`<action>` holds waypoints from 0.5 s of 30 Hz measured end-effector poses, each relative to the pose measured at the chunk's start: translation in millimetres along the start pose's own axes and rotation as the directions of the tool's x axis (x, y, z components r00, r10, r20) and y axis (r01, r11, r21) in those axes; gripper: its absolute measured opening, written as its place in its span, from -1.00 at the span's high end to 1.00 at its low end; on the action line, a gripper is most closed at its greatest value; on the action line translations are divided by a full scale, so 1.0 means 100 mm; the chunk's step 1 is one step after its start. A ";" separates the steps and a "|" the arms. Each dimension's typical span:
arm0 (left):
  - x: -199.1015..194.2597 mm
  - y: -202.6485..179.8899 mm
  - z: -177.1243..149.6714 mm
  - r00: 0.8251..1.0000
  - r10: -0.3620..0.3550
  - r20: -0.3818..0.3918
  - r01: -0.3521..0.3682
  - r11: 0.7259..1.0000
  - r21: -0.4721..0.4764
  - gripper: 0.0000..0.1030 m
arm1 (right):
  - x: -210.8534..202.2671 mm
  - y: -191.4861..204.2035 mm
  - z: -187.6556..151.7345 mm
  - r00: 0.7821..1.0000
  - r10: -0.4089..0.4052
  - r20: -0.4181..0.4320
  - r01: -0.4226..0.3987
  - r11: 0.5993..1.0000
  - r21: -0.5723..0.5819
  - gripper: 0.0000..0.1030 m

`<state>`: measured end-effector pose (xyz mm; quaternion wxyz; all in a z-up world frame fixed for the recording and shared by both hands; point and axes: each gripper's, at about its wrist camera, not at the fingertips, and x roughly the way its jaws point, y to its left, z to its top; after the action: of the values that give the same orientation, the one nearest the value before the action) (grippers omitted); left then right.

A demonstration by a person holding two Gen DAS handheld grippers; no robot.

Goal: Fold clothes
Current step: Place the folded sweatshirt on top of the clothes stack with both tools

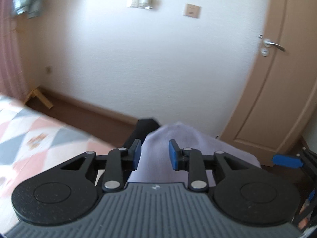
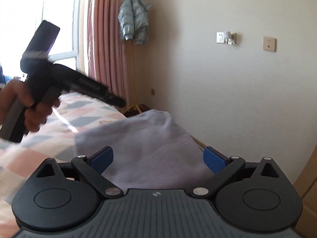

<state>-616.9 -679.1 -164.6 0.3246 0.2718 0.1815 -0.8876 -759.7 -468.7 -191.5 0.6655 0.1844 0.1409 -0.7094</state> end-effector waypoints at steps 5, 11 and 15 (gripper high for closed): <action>-0.57 -0.25 -0.31 0.974 0.155 -0.163 -0.176 0.977 -0.119 -0.05 | -0.31 -0.01 0.04 0.987 0.045 -0.154 -0.026 0.992 0.122 -0.96; -1.04 -0.56 -0.66 0.935 0.231 -0.269 -0.288 0.938 -0.193 -0.45 | -0.62 -0.02 0.06 0.969 0.078 -0.233 -0.037 0.984 0.177 -0.96; -1.27 -0.67 -0.63 0.929 0.251 -0.273 -0.317 0.920 -0.231 -0.58 | -0.84 0.05 0.19 0.972 0.050 -0.228 -0.014 0.987 0.158 -0.96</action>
<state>-557.9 -538.8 -128.3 0.4607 0.3526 0.2971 -0.7584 -752.2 -402.4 -136.5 0.6396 0.3194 0.1588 -0.6809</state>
